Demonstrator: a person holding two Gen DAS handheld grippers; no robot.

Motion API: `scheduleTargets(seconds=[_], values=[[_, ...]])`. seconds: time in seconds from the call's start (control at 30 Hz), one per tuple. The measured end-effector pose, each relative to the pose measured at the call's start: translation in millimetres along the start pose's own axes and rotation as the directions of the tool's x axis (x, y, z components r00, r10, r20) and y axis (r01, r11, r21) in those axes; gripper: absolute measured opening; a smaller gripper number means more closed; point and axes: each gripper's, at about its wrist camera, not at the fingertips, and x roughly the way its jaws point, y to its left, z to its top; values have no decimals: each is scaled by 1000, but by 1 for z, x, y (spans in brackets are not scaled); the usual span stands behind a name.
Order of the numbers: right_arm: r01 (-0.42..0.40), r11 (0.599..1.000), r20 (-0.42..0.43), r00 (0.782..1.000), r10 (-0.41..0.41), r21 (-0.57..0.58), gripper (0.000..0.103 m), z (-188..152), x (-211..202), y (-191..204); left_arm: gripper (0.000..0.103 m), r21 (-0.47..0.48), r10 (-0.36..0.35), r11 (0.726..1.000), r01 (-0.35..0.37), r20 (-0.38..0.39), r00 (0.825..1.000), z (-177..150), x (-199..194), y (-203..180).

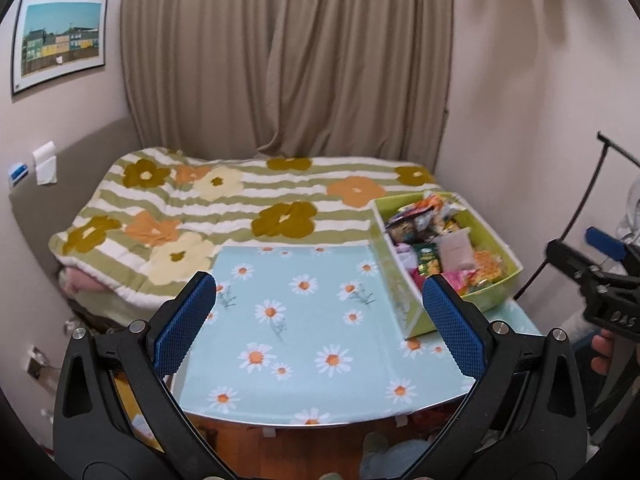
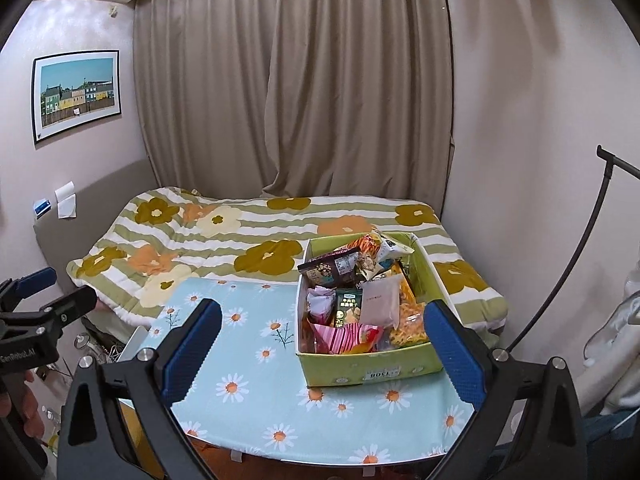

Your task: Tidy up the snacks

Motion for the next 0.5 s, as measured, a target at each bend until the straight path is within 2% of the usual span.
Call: scheduleTargets(seconds=[0.17,0.5], values=[[2,1000,4,1000,-2,7,101,-1,0,-1,103,32,9,999,-10,22,1000,1,-5,-10],[14,1000,-1,1000,-14,6,101,0,4,-1,103,26,-14,1000,13,16,1000,4,1,-12]])
